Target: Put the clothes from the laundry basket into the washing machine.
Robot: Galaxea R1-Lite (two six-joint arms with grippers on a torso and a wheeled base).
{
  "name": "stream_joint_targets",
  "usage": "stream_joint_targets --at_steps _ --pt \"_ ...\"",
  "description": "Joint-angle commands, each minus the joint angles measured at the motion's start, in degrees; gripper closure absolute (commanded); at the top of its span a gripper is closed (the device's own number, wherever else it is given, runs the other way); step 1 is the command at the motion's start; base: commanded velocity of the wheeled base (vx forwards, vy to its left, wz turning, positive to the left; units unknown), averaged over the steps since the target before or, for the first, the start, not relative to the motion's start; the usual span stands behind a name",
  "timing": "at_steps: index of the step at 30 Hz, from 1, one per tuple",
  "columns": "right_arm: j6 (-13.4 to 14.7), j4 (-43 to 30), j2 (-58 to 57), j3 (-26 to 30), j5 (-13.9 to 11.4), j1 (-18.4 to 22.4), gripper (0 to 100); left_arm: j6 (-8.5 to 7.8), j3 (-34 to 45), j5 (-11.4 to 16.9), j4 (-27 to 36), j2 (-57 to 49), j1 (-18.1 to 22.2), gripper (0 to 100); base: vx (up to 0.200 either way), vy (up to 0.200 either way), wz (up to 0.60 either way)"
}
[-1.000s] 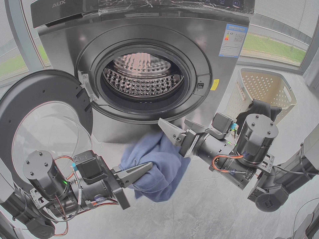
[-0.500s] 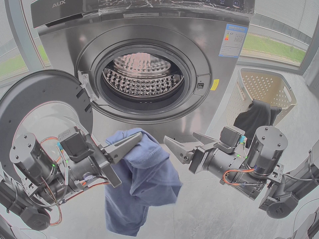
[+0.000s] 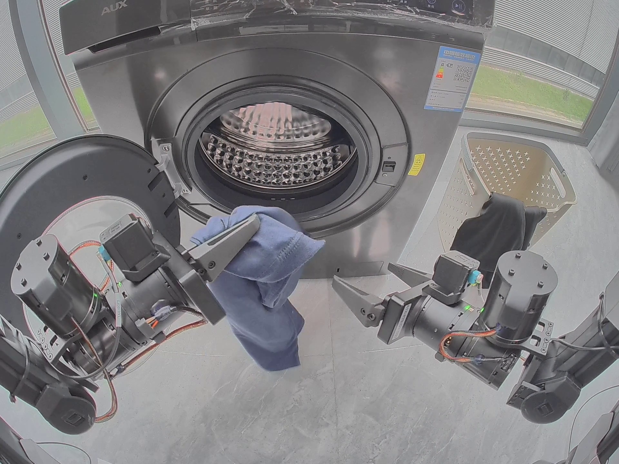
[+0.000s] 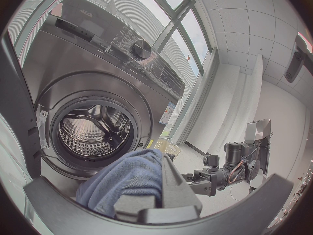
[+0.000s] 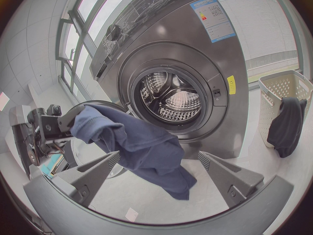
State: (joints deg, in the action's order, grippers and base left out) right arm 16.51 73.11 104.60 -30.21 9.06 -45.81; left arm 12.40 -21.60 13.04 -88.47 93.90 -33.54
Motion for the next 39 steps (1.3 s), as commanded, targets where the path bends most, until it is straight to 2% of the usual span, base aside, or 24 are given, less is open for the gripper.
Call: stream_joint_targets --at_steps 1,5,10,17,25,31,37,39 --pt "-0.9 0.5 2.1 0.7 0.0 0.2 0 -0.01 -0.3 0.0 0.0 -0.8 -0.2 100 0.0 0.0 0.0" --pt "-1.1 0.5 3.3 0.6 0.0 -0.1 0 0.17 -0.9 0.0 0.0 -1.1 -0.2 100 0.0 0.0 0.0" --pt "-3.6 0.7 6.5 0.6 -0.2 0.7 0 0.17 -1.4 0.0 0.0 -1.2 -0.2 100 0.0 0.0 0.0" --pt "-5.1 1.6 9.1 0.6 -0.4 0.9 0 0.17 -1.4 0.0 -0.1 -1.4 -0.3 100 0.0 0.0 0.0" --pt "-5.3 1.6 12.0 -0.6 -0.5 1.1 0 0.26 -1.1 0.1 0.0 -2.7 -0.7 100 0.0 0.0 0.0" --pt "-8.9 4.0 19.2 -8.6 -0.5 4.2 0 0.26 -0.4 0.1 -0.1 -3.0 -2.1 100 0.0 0.0 0.0" --pt "-9.7 3.1 22.9 -15.8 -0.6 6.1 0 0.35 -0.3 0.1 -0.1 -3.0 -2.4 100 0.0 0.0 0.0" --pt "-10.7 3.1 24.3 -18.3 -0.6 7.3 0 0.35 -0.3 0.1 -0.1 -3.0 -2.3 100 0.0 0.0 0.0"
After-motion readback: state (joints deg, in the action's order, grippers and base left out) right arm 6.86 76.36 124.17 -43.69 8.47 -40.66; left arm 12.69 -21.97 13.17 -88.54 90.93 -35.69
